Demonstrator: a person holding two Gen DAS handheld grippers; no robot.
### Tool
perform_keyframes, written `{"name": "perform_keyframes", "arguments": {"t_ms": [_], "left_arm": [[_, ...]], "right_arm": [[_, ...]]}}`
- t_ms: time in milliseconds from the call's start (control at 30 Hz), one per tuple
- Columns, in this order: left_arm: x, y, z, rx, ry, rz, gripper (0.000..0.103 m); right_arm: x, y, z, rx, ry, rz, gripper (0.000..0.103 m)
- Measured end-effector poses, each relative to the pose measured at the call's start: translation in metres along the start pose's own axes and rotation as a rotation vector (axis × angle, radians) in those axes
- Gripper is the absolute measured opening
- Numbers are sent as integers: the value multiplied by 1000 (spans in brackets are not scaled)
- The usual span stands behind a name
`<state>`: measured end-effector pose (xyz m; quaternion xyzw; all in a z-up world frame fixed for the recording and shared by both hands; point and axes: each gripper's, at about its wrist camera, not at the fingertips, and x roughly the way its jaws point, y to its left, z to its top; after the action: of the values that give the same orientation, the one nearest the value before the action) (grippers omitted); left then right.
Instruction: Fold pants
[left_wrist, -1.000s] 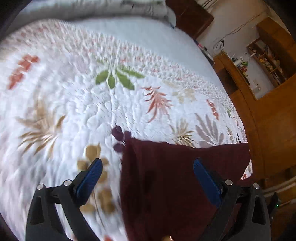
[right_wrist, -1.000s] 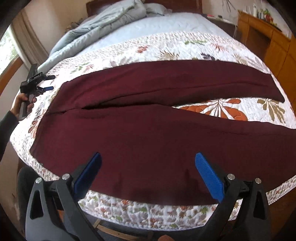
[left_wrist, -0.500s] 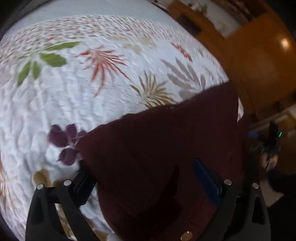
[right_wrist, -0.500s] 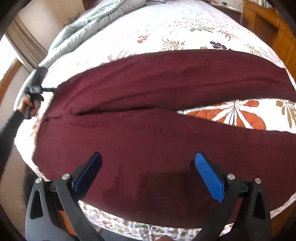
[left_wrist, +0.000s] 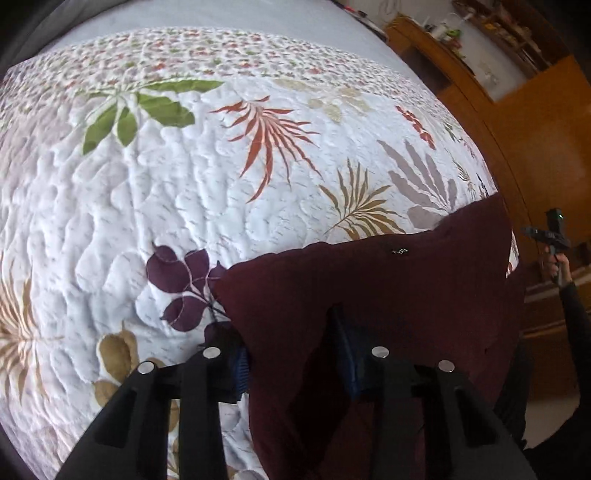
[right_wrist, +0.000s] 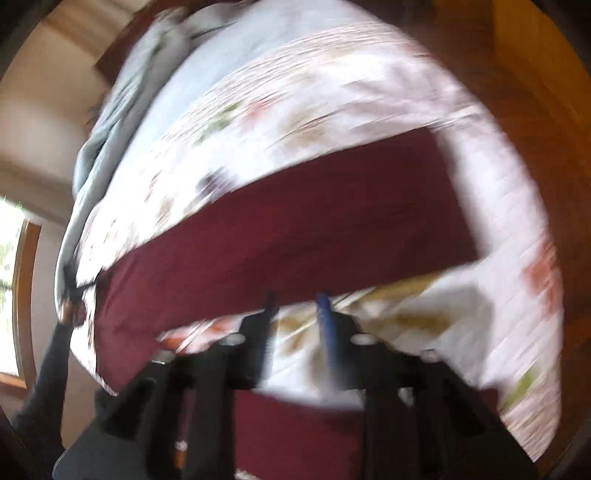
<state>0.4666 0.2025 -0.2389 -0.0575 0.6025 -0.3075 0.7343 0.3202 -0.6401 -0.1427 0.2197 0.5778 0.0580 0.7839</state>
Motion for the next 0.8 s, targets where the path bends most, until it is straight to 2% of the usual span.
{"name": "perform_keyframes", "arguments": {"t_ms": [33, 67, 100, 133, 233, 333, 500, 567, 600, 667, 700, 733, 800], "left_arm": [[1, -1, 1, -10, 5, 5, 47], [2, -1, 2, -17, 9, 7, 49], [3, -2, 4, -31, 17, 1, 57], [7, -4, 7, -39, 21, -7, 66], [13, -12, 13, -45, 42, -1, 83], [19, -16, 16, -52, 51, 17, 89], [22, -19, 20, -78, 53, 49, 89], [22, -22, 21, -75, 52, 74, 86], [21, -23, 20, -75, 53, 96, 80], [17, -22, 21, -88, 45, 118, 63], [13, -21, 20, -100, 35, 121, 49], [8, -19, 19, -111, 21, 113, 37], [-3, -20, 16, -120, -16, 104, 24]], "right_arm": [[1, -17, 16, 14, -15, -29, 78], [3, -32, 32, 20, -38, -71, 78], [7, -43, 44, 25, -41, -89, 77], [13, -56, 57, 43, -41, -88, 77], [26, -79, 85, 54, -42, -103, 77], [42, -90, 101, 38, -21, -73, 77], [62, -85, 114, -39, 39, -48, 78], [64, -79, 113, -70, 61, -13, 73], [65, -76, 114, -73, 74, 9, 63], [68, -69, 112, -92, 91, 14, 56], [69, -67, 112, -99, 96, 9, 35], [68, -66, 112, -98, 98, 9, 23], [62, -65, 110, -90, 76, 15, 22]]}}
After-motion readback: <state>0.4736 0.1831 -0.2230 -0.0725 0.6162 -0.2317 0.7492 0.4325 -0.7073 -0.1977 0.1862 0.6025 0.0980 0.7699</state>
